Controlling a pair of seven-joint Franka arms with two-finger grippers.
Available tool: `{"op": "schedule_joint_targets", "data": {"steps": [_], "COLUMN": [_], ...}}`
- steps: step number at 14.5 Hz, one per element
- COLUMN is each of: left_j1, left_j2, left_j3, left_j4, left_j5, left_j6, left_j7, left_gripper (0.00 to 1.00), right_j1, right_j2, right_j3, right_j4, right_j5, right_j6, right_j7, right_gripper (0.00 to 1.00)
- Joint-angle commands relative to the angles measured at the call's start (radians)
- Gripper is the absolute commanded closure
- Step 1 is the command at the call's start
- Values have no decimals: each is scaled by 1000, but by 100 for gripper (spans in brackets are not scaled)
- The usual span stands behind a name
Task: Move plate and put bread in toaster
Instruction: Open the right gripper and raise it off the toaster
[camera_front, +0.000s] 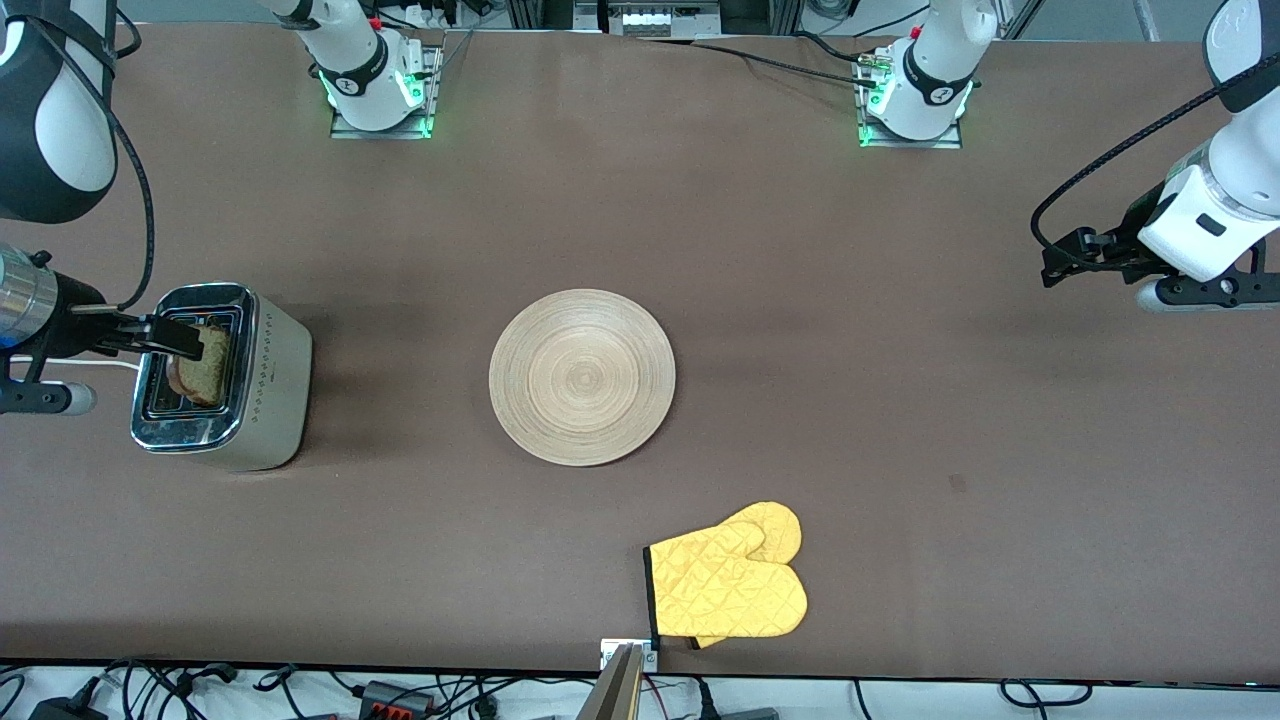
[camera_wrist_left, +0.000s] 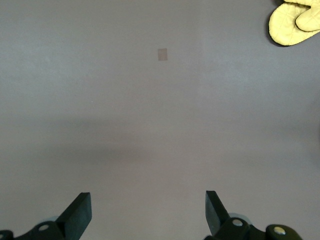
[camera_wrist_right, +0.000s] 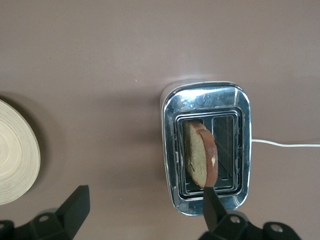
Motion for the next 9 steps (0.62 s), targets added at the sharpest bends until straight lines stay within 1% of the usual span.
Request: {"op": "schedule_joint_targets", "data": {"steps": [1, 3, 4, 5, 6, 7, 8, 9], "left_j1": [-12, -12, -12, -12, -12, -12, -12, -12], "left_j2": [1, 1, 1, 1, 1, 1, 1, 1], "left_j3": [16, 15, 15, 15, 15, 15, 15, 15], "left_j4": [8, 8, 8, 8, 8, 8, 8, 8], "left_j5": [-18, -18, -18, -18, -18, -18, -18, -18], "left_j6": [-5, -5, -5, -5, -5, -5, -5, -6], "left_j7": [5, 5, 5, 5, 5, 5, 5, 5], "left_gripper": [0, 0, 0, 0, 0, 0, 0, 0], "right_j1": [-13, -65, -97, -146, -196, -235, -249, -249], "right_j2": [-5, -12, -24, -31, -35, -50, -58, -77], "right_j3": [2, 27, 63, 109, 169, 208, 223, 225], "right_j4": [11, 11, 5, 5, 5, -1, -20, -49], "right_j5": [10, 17, 17, 12, 7, 3, -3, -14], "right_j6": [5, 63, 74, 75, 75, 78, 92, 115], "right_j7": [2, -4, -10, -10, -10, -7, -7, -12], "right_gripper": [0, 0, 0, 0, 0, 0, 0, 0]}}
